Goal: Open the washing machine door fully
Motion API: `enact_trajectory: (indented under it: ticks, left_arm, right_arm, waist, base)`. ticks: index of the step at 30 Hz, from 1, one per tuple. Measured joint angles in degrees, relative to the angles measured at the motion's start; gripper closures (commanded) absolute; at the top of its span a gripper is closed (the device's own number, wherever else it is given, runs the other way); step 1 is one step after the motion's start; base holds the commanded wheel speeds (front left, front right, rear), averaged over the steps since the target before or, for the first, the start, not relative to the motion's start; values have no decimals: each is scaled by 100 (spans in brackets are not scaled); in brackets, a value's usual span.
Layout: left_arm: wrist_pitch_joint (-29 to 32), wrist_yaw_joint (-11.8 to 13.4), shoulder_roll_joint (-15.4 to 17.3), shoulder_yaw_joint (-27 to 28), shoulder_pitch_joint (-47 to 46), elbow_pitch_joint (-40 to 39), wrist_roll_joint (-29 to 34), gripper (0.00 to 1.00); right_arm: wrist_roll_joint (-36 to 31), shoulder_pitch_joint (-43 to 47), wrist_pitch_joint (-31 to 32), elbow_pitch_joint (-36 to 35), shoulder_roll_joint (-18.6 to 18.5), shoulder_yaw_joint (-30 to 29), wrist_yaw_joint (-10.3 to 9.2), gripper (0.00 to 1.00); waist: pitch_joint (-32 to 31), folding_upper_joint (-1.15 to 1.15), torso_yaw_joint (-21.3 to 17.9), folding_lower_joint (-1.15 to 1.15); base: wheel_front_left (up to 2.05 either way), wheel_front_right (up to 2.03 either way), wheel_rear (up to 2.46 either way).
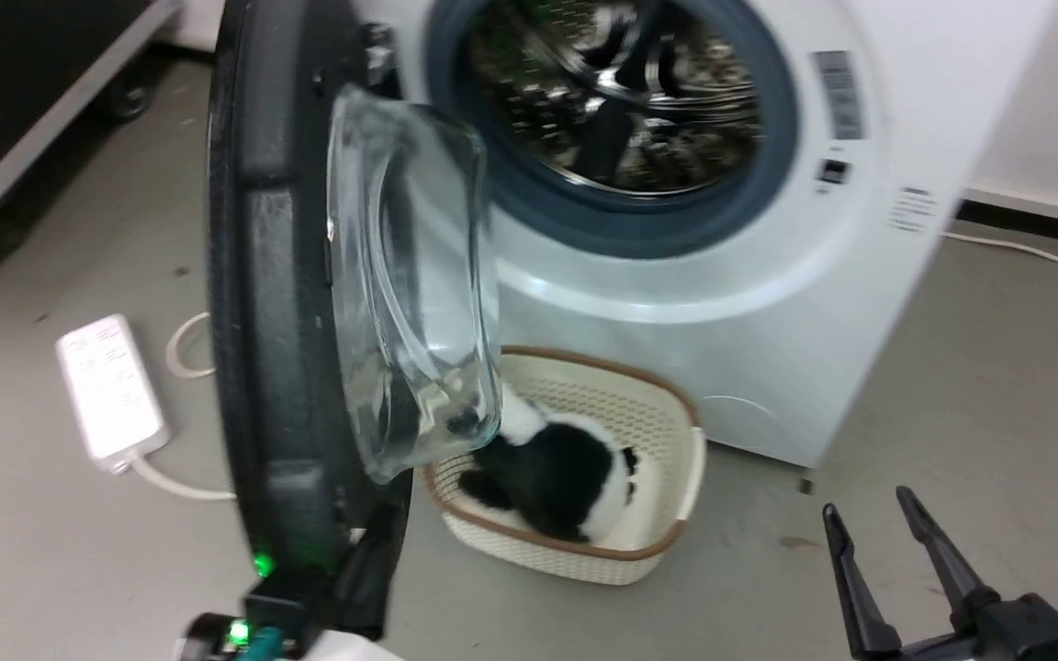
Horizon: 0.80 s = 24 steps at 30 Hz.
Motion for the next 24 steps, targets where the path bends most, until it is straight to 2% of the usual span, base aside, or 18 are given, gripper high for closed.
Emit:
enact_trajectory:
  ticks: [7,12,15,18,21,24]
  left_arm:
    - [-89,192,174,579,-24,3,-319,100]
    - [-132,216,505,1005,-307,130,-488,100]
    - [-102,202,699,1215,-587,303,-605,100]
    - [89,81,820,1451,-857,632,-971,100]
    - [114,-21,1233,1707,-1266,1150,-1066,100]
    - [71,-97,1425,1869,-1511,1448,-1167,100]
  right_arm:
    - [-43,-179,0,144,2,40,0,0]
    - [-229,-380,0,189,5,114,0,0]
    - [-378,-503,0,187,5,153,0,0]
    - [-499,-617,16,168,7,165,0,0]
    - [-648,-719,145,140,9,236,0,0]
    - [-682,-734,196,99,12,290,0,0]
  waist:
    - [139,0,616,0]
    - [409,0,889,1]
    - [617,0,956,0]
    - [831,0,958,1]
    - [1102,0,880,1]
    - [1229,0,815,1]
  base:
    - [0,0,0]
    - [0,0,0]
    - [0,0,0]
    - [0,0,0]
    - [0,0,0]
    - [0,0,0]
